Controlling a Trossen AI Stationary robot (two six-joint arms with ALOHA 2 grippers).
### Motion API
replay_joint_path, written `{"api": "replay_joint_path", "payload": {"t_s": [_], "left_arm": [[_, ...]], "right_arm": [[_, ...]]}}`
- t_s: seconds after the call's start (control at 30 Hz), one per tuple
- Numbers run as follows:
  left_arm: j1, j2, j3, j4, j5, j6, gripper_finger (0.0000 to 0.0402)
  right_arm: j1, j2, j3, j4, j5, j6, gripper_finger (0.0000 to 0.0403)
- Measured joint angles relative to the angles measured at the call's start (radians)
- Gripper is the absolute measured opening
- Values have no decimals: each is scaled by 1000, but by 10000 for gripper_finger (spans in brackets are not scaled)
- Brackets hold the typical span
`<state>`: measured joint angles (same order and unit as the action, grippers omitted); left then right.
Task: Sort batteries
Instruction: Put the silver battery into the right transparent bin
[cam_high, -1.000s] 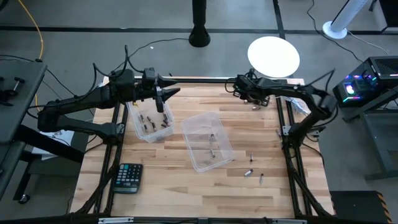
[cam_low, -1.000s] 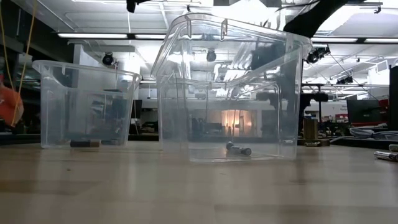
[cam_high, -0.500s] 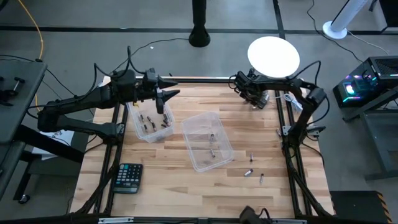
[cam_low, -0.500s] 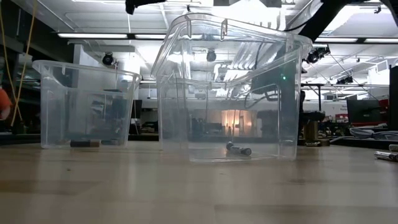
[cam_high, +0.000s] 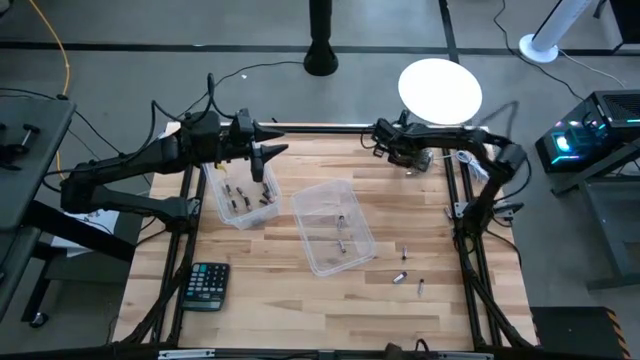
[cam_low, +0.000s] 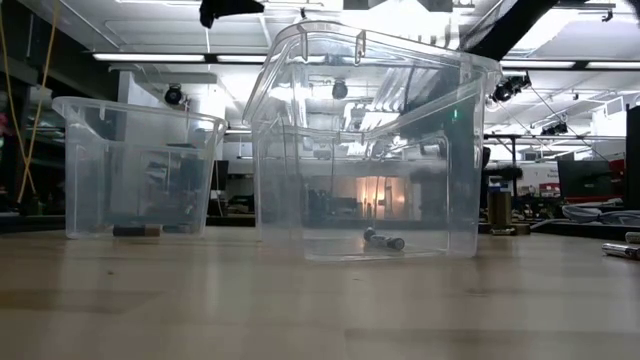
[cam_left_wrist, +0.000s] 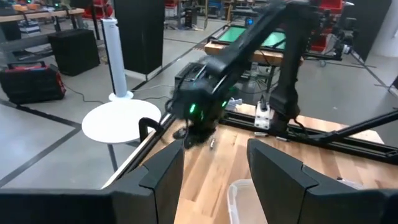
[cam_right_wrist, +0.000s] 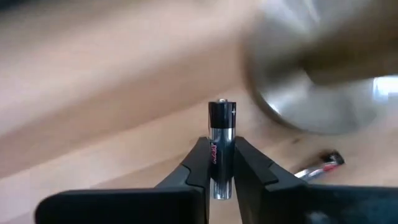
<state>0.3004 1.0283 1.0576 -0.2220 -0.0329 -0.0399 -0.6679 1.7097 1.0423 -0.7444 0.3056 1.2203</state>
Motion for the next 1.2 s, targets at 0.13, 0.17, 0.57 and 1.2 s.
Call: {"api": "replay_joint_path", "payload": {"t_s": [0.13,0.17,0.57,1.2], "left_arm": [[23,9,0,12,0,0,168],[29,14,0,12,0,0,168],[40,136,0,122,-1,-141,168],[36,195,0,276,0,-378,168]], "right_arm": [[87,-146,12,47,37,-144,18],[125,-184,12,86,21,-177,18],[715,-362,15,368,-160,-304,39],[678,-389,150,-213,127,-246,186]]}}
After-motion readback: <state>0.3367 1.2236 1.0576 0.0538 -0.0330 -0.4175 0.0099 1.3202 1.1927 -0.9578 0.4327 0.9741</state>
